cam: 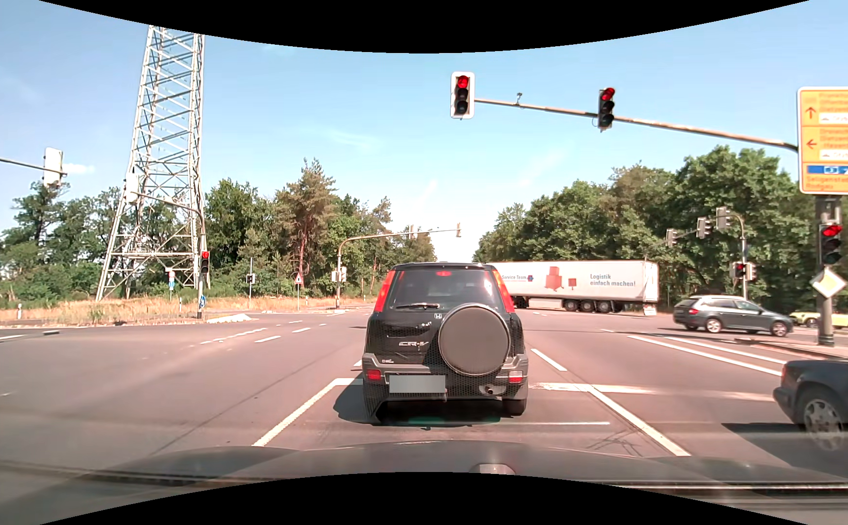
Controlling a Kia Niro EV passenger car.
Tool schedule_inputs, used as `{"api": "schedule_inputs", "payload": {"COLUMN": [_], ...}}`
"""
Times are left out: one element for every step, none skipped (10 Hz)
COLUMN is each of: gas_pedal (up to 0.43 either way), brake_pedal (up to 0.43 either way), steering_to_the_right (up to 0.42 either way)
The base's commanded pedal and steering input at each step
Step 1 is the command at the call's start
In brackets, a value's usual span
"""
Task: Follow the waypoints while adhering to traffic rules and regulations
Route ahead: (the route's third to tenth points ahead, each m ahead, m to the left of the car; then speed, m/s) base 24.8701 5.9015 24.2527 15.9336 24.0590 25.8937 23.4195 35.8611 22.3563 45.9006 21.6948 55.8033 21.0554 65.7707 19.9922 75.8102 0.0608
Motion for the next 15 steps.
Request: {"api": "schedule_inputs", "payload": {"gas_pedal": [0.0, 0.0, 0.0, 0.0, 0.0, 0.0, 0.0, 0.0, 0.0, 0.0, 0.0, 0.0, 0.0, 0.0, 0.0], "brake_pedal": [0.22, 0.22, 0.22, 0.22, 0.226, 0.226, 0.22, 0.22, 0.22, 0.226, 0.226, 0.22, 0.226, 0.22, 0.22], "steering_to_the_right": [-0.005, -0.006, -0.006, -0.006, -0.006, -0.006, -0.006, -0.006, -0.006, -0.006, -0.006, -0.006, -0.006, -0.006, -0.006]}}
